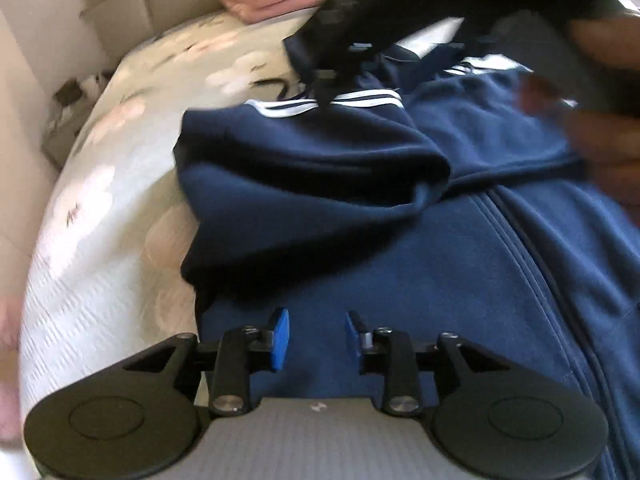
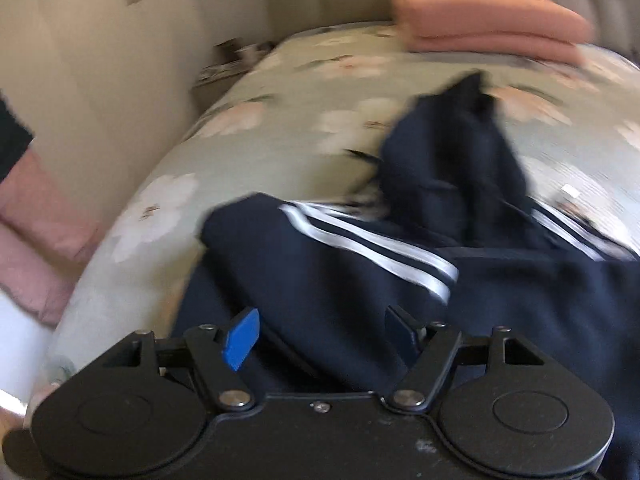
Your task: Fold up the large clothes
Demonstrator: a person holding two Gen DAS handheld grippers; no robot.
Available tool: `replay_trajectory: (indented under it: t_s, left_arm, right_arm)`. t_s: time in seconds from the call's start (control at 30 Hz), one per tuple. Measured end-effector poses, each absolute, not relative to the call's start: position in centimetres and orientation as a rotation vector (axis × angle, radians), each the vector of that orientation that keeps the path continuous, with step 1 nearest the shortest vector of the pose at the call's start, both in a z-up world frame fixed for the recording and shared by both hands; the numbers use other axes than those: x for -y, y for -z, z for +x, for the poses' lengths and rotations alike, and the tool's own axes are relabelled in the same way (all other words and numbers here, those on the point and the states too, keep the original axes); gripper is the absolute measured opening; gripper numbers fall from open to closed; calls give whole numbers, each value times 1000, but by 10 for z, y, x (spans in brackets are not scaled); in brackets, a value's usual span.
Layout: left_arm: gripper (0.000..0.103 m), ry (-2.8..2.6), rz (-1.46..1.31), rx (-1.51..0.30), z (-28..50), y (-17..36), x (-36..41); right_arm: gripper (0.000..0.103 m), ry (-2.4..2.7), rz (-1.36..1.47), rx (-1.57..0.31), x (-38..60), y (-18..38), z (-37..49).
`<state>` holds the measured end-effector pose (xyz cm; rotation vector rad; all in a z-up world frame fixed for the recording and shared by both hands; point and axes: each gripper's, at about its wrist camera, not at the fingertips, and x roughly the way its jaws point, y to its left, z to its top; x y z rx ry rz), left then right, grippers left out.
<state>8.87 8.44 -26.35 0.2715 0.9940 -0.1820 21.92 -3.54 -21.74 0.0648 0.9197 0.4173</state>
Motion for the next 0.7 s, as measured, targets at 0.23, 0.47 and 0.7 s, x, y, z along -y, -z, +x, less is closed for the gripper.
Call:
replay_trajectory:
  t_s: [0.23, 0.47, 0.7]
  left_arm:
    - [41, 99, 178, -1029, 90, 267, -114]
    - [41, 55, 109, -1026, 104, 267, -138]
    - [41, 87, 168, -931, 120, 255, -113]
  right_arm:
    - [84, -460, -7, -923, -60, 244, 268]
    - [18, -293, -78, -825, -62, 257, 267]
    - [15, -66, -62, -511, 52, 183, 220]
